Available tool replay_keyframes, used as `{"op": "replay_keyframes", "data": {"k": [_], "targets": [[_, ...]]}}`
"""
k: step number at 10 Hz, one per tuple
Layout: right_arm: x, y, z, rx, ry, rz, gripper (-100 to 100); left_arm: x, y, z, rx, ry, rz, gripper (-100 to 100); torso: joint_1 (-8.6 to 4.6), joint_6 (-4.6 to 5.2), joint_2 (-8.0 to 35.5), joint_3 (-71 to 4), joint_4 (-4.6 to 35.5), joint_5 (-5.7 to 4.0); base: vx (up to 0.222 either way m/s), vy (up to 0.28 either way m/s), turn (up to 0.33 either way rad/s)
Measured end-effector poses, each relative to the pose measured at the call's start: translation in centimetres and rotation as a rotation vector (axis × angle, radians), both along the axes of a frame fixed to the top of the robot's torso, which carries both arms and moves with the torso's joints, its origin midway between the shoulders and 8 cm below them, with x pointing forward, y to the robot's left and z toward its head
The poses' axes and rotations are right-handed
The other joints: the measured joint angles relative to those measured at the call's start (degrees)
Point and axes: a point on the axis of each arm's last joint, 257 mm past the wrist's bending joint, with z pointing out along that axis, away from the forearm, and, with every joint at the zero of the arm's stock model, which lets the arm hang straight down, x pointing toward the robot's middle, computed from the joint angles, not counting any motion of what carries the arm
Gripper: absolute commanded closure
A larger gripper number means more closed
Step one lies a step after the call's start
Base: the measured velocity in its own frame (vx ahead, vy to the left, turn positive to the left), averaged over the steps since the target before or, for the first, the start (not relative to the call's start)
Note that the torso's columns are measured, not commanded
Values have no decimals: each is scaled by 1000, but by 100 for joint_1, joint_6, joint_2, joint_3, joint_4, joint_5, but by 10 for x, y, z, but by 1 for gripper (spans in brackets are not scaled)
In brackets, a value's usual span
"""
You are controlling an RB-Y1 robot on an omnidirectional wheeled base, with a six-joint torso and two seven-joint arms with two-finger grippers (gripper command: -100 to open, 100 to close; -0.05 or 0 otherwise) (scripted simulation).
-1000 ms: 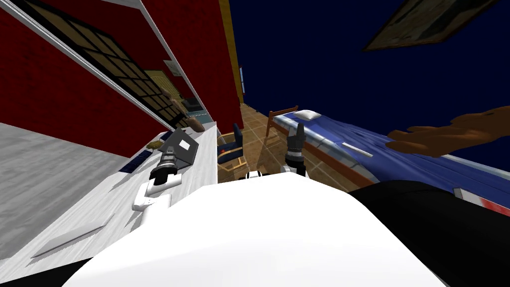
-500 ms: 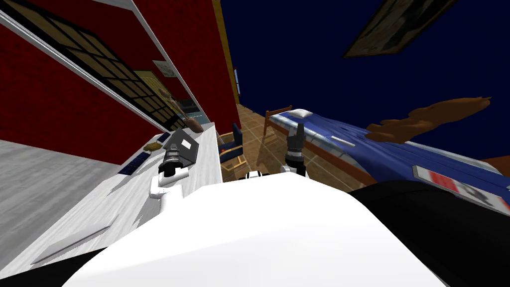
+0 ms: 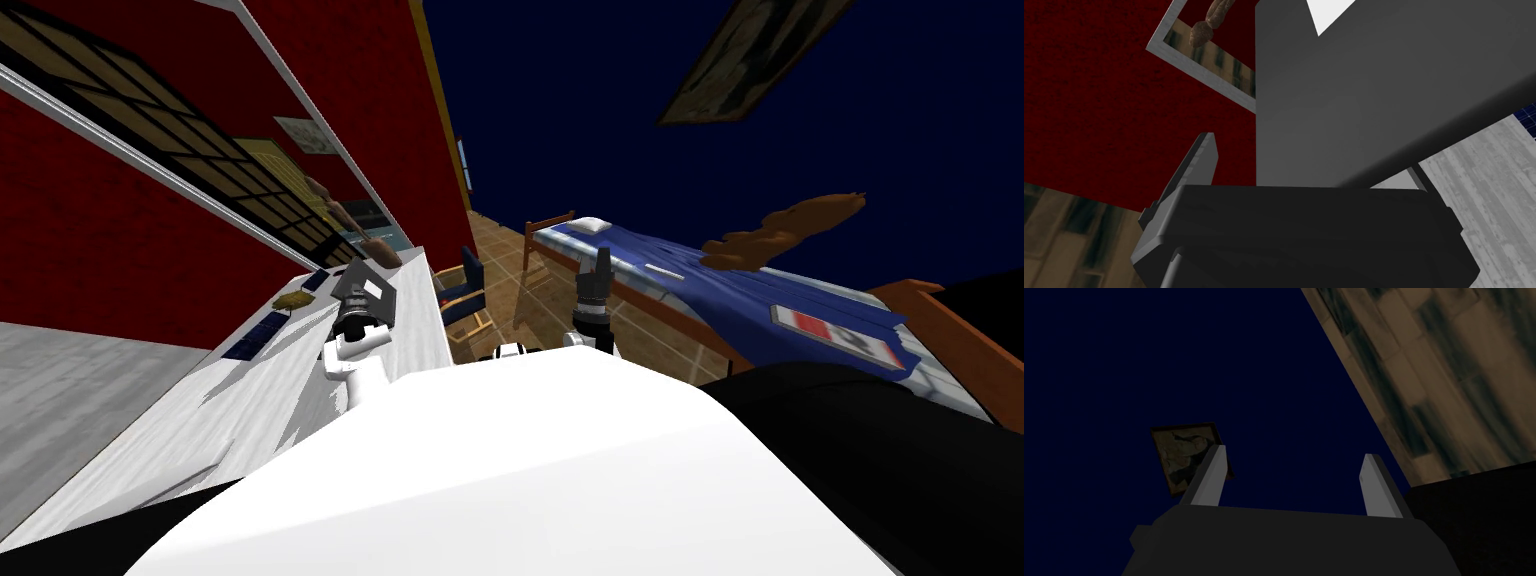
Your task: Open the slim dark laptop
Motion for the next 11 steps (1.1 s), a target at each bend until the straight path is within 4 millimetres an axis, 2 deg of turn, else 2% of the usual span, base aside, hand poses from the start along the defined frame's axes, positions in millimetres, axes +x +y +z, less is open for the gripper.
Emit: {"op": "replay_keyframes", "data": {"k": [2, 7, 8, 11], "targets": [[0, 0, 0, 0, 0, 0, 0, 8, -5, -1, -8, 6, 14, -100, 15, 5, -1, -1, 2, 3, -53, 31, -150], [0, 0, 0, 0, 0, 0, 0, 14, -8, -2, -10, 9, 18, -100, 22, -13, 4, 3, 1, 6, -8, -1, 6], [0, 0, 0, 0, 0, 0, 0, 14, -8, -2, -10, 9, 18, 100, 23, -12, 8, 5, 2, 7, 47, -33, 168], [0, 0, 0, 0, 0, 0, 0, 4, -1, 6, 17, -3, -6, 100, 49, -32, 19, 20, -4, 41, 66, -42, 202]]}}
